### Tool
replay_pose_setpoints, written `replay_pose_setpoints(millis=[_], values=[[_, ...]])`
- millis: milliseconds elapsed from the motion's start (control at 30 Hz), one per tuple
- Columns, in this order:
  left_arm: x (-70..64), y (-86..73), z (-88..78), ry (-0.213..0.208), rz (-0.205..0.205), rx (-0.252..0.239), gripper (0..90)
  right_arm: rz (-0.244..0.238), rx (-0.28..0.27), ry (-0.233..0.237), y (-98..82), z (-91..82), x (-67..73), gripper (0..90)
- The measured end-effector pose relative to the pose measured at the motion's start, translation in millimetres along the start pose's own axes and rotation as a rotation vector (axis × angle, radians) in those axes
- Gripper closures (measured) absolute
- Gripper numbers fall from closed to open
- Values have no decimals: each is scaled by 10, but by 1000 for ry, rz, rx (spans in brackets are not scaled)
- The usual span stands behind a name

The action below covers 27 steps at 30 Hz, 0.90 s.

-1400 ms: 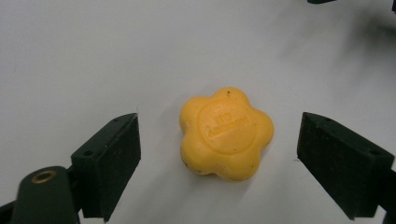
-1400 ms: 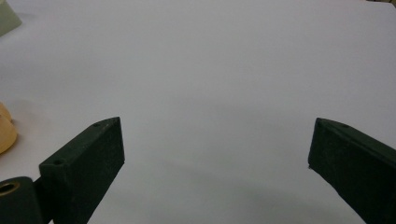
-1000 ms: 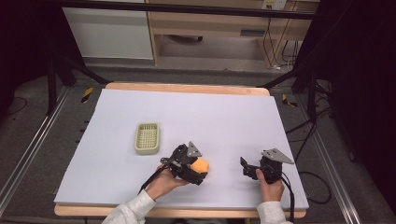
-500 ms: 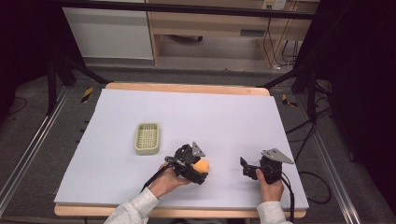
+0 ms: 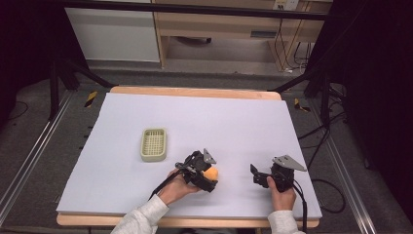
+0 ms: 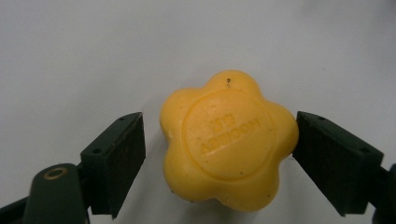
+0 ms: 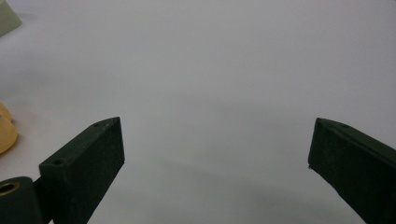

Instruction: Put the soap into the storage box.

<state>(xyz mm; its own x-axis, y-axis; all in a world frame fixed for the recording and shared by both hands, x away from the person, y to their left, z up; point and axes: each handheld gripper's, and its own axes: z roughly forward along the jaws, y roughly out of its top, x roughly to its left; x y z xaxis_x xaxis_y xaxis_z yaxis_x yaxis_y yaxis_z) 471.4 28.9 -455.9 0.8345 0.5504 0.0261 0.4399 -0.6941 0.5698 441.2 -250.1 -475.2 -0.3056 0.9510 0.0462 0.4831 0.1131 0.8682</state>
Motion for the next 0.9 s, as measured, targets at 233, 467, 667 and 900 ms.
replay_pose_setpoints(millis=[233,467,667,900], values=[[-10,1,49,-7,7,21,196,-3,1,-1,0,3,-2,41],[-7,9,89,-21,3,30,238,-4,2,-1,0,3,-2,41],[-6,12,94,-23,8,33,242,-4,3,1,-1,4,0,41],[-23,10,100,-6,30,41,245,-5,4,1,-1,4,2,41]])
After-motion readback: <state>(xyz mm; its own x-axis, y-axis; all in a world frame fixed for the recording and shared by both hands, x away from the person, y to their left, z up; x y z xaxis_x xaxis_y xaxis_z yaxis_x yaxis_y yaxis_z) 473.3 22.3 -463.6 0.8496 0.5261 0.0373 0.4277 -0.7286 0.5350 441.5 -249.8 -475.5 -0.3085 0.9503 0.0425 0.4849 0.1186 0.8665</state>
